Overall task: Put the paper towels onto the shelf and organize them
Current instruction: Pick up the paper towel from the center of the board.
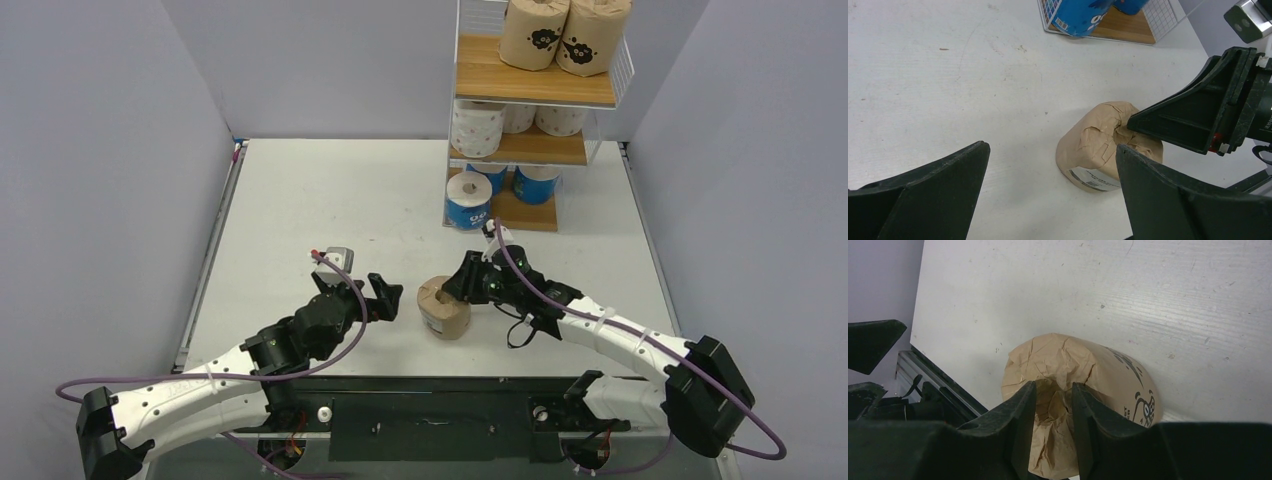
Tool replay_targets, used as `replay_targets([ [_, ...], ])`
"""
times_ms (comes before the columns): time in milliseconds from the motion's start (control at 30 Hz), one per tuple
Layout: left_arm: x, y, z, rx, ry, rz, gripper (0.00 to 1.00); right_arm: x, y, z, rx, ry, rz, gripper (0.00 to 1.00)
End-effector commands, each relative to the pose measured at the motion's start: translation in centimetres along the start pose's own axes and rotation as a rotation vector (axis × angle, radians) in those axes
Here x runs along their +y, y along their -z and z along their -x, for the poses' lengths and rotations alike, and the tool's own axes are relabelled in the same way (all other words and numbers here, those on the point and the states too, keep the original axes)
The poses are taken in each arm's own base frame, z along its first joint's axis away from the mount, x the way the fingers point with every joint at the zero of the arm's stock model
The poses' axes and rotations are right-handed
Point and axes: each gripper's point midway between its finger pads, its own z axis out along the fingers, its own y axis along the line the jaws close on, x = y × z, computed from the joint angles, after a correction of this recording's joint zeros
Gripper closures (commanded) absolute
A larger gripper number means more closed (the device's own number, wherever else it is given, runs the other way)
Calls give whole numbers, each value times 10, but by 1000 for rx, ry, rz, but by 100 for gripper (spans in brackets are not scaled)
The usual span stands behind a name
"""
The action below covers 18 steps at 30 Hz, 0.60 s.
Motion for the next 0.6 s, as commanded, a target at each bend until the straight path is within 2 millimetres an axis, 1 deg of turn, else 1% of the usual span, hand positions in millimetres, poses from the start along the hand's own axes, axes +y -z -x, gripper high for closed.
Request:
replay_targets([
  [0,-7,-4,6,-32,55,-26,2,-20,0,-25,48,-6,-40,70],
  [100,-6,-5,0,-16,60,-28,3,-35,0,-40,75,-5,-73,71],
  [167,-6,-5,-1,-12,62,-27,2,-39,3,-44,79,-6,-82,71],
  [200,-5,-5,-2,-12,63,-26,2,-40,4,-44,78,-4,-83,70],
  [267,-5,-5,-1,-15,66,-25,2,-33,10,-37,55,-2,-65,70],
  [300,-5,-5,0,-16,65,-26,3,-23,15,-24,20,0,-38,69],
  [333,-5,-4,1,-18,66,-27,3,-18,18,-19,9,-2,-30,69],
  [367,-5,-4,2,-20,65,-27,3,-3,24,-2,-35,3,6,68],
  [400,-6,-4,3,-22,66,-29,3,3,28,5,-49,3,19,67],
  [467,-7,-4,5,-26,69,-30,2,33,40,34,-110,7,88,67],
  [500,-7,-4,5,-27,69,-29,2,42,42,36,-107,8,118,67],
  [533,-7,-4,5,-27,71,-32,3,53,44,43,-117,9,148,67],
  [567,-7,-4,5,-26,72,-34,3,59,44,42,-99,10,173,67],
])
